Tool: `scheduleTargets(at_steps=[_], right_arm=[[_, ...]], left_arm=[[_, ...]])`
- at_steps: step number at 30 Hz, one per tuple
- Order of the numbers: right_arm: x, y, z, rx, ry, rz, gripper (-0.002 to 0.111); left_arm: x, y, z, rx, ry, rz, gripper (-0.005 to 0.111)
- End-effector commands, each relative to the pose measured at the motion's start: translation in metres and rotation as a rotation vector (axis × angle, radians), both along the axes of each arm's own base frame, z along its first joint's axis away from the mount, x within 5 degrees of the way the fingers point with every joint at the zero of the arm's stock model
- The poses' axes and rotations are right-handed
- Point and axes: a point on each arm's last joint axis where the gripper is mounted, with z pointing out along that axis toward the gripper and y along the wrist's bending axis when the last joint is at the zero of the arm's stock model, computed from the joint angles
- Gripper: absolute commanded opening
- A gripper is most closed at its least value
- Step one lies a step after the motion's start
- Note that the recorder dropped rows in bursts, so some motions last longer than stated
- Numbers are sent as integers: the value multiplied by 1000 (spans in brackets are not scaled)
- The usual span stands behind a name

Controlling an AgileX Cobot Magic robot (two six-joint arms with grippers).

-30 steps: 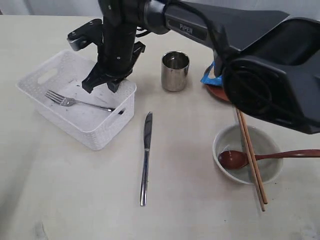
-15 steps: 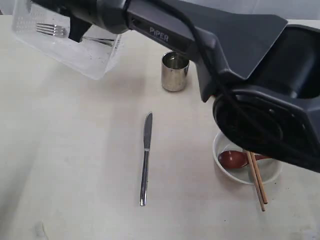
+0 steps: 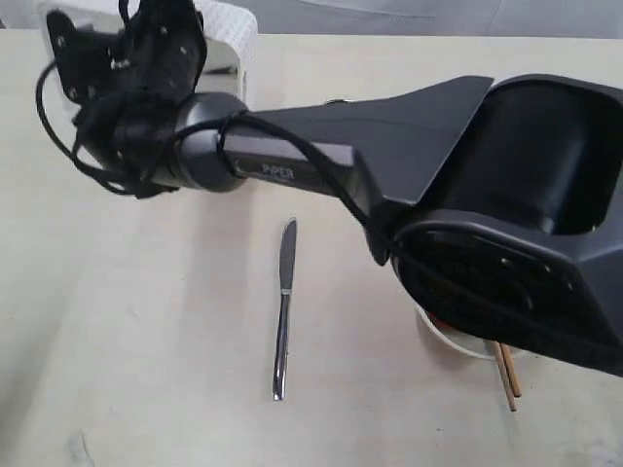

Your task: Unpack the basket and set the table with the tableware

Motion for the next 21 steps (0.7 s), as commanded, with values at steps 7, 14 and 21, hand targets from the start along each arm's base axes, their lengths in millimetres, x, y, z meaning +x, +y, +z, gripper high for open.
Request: scheduleTargets(at_steps=[7, 14, 21], right_arm=[[-31, 1, 17, -56, -68, 21, -1], [-46, -18, 105, 89, -150, 20, -1], [-92, -9, 139, 114, -186, 100, -1]], left_arm=[[0, -1, -1, -11, 7, -6, 0], [0, -1, -1, -11, 7, -6, 0], [0, -1, -1, -11, 7, -6, 0]])
